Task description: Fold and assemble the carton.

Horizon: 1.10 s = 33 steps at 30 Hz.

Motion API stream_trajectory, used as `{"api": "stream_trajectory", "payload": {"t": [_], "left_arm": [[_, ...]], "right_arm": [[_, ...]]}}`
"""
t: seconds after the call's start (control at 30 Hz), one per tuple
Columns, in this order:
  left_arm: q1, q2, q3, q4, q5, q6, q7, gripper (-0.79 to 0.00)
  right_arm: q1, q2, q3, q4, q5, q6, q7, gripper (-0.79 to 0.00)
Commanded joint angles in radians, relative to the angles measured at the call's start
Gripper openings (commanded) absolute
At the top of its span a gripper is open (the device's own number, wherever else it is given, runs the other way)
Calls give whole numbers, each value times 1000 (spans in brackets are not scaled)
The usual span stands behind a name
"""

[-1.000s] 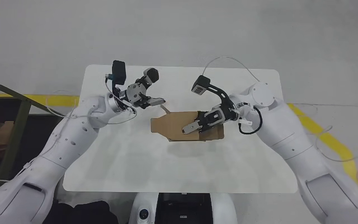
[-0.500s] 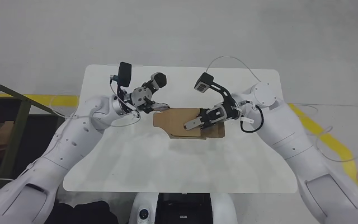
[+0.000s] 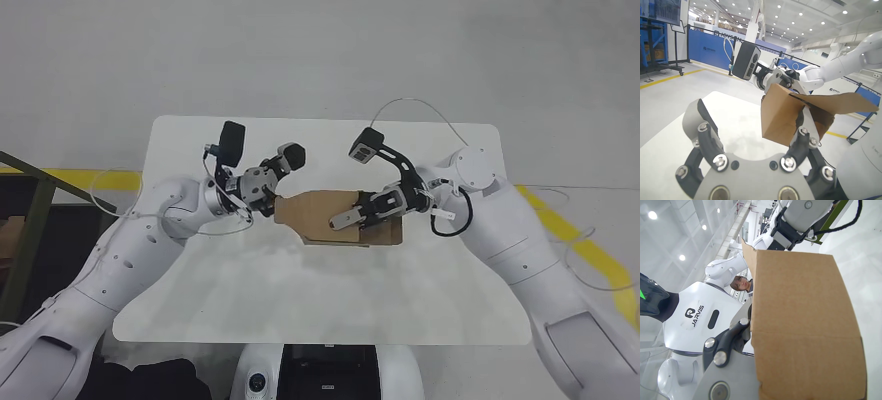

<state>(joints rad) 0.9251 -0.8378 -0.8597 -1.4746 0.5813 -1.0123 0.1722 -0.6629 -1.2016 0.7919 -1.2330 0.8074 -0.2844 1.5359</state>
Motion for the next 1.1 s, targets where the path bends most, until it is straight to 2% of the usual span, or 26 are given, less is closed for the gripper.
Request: {"api": "stream_trajectory", "payload": {"t": [0.0,1.07], "left_arm": [[-2,0,5,-2,-2,0,-3,0],[-31,0,37,-11,3,0,12,0]], "right_arm": [[-1,0,-1,-2,-1,0,0,-785],[6,0,-18,-20,5,0,0,-785]]}}
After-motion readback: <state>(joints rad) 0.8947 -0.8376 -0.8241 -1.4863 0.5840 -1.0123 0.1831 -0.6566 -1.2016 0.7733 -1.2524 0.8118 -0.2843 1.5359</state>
